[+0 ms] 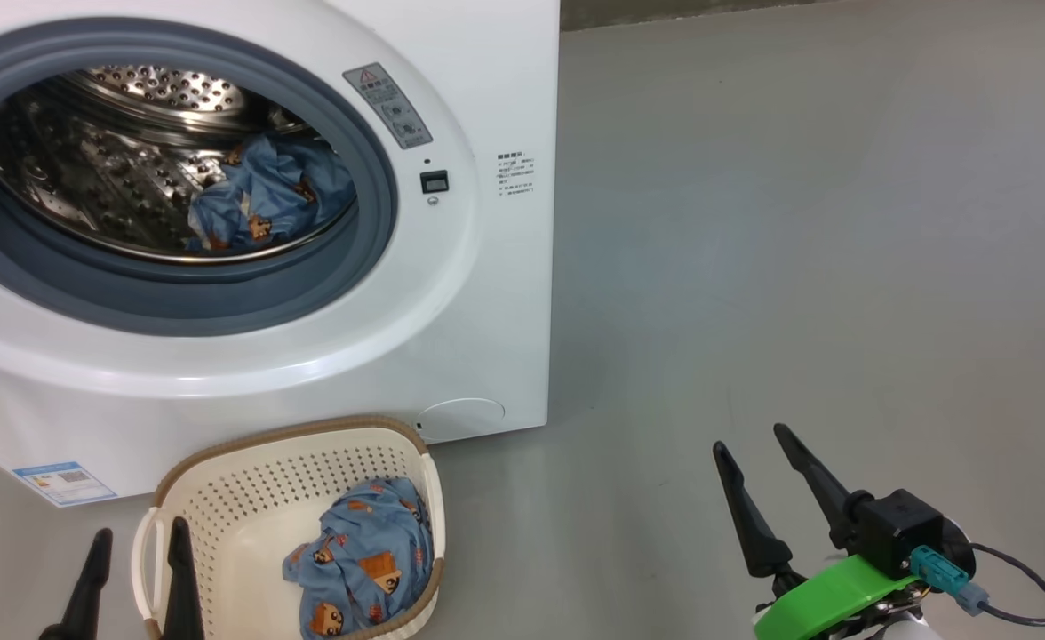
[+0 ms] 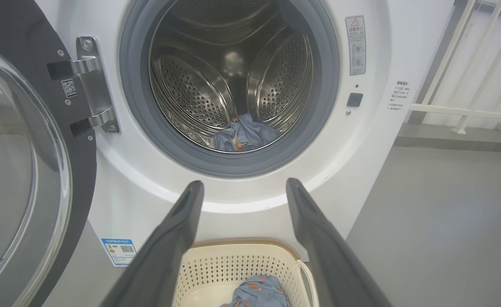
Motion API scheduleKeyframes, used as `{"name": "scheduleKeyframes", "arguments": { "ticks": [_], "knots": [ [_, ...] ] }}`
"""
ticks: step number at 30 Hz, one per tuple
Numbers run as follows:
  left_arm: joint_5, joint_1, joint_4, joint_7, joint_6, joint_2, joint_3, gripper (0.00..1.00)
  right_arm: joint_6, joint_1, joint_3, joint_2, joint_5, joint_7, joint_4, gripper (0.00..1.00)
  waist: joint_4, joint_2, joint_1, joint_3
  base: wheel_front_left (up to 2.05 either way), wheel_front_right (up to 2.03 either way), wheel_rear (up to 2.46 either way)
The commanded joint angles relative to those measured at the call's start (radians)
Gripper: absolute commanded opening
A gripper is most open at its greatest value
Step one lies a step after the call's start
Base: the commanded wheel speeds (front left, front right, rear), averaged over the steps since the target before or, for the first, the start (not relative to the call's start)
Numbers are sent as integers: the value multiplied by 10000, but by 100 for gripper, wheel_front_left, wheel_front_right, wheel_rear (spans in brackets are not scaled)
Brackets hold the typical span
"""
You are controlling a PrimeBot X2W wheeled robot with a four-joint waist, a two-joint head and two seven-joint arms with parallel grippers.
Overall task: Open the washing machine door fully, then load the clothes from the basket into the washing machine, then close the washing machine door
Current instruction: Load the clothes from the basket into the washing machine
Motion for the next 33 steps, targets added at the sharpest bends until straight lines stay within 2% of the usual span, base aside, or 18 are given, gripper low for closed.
{"name": "scheduleKeyframes", "arguments": {
  "ticks": [1, 33],
  "knots": [
    [-39, -108, -300, -55, 73, 66, 258, 100, 16, -27, 174, 51, -104, -48, -337, 100, 2, 0, 0, 1, 0, 0, 0],
    [-289, 70, -465, -55, 298, 65, -162, 100, 16, 275, -204, 51, -234, -48, -754, 100, 207, 0, 0, -179, 0, 0, 0]
  ]
}}
